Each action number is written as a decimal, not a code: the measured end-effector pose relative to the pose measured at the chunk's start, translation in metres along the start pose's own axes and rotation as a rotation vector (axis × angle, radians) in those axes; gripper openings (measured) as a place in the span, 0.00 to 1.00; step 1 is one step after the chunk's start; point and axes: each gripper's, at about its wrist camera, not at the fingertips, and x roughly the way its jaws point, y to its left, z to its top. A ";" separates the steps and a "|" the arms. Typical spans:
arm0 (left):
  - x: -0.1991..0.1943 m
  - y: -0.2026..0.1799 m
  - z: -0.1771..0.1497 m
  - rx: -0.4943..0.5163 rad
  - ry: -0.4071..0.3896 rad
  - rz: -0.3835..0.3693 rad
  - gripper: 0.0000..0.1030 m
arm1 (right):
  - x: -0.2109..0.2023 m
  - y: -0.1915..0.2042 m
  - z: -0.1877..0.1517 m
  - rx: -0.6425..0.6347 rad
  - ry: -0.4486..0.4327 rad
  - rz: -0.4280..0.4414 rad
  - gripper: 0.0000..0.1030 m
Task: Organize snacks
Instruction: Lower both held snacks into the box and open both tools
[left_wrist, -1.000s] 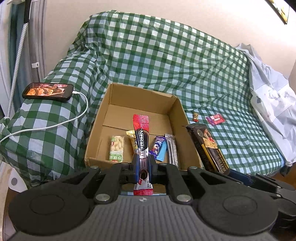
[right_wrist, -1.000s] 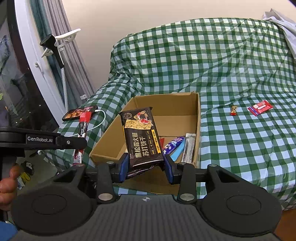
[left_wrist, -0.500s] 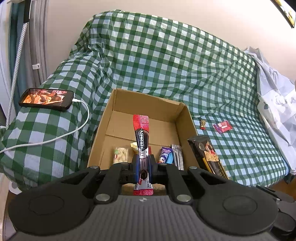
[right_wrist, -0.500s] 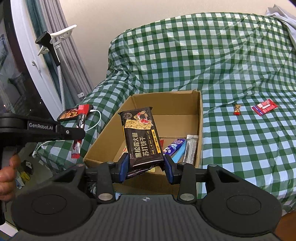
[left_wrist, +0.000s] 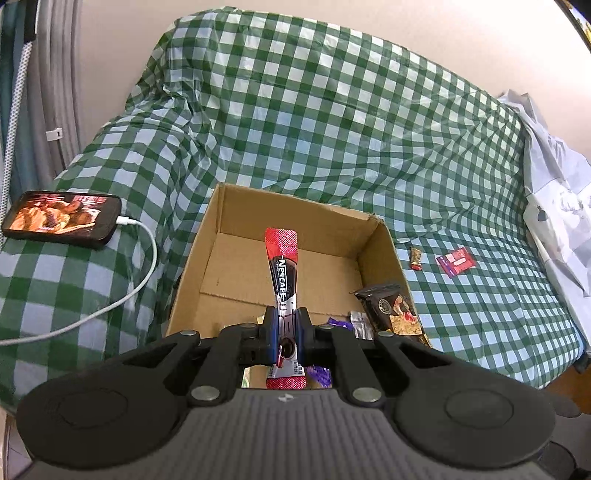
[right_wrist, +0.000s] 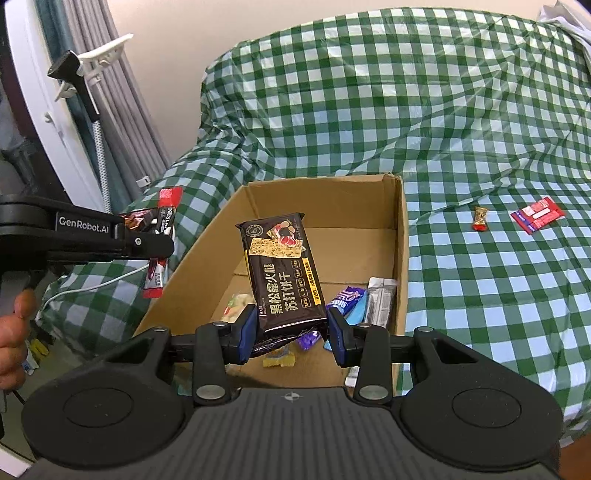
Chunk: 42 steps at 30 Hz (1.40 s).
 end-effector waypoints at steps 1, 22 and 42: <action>0.005 0.001 0.002 -0.003 0.004 0.001 0.10 | 0.005 -0.001 0.001 0.000 0.002 0.000 0.41; 0.105 0.012 0.013 0.010 0.139 0.038 0.10 | 0.079 -0.017 0.014 0.045 0.080 -0.021 0.41; 0.101 0.024 -0.002 0.025 0.172 0.112 1.00 | 0.091 -0.019 0.015 0.105 0.099 -0.050 0.86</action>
